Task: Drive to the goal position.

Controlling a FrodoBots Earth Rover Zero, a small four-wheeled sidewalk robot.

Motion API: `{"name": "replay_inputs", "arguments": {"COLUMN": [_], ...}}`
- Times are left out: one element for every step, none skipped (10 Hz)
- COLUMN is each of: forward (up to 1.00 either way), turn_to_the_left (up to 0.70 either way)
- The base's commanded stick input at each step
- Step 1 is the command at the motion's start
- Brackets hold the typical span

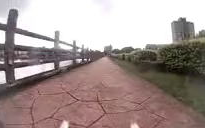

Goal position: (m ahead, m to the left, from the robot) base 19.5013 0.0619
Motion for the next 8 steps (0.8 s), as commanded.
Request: {"name": "replay_inputs", "arguments": {"forward": [0.70, 0.70, 0.70, 0.70, 0.70, 0.70, 0.70, 0.70], "turn_to_the_left": [0.00, 0.00, 0.00, 0.00, 0.00, 0.00, 0.00, 0.00]}}
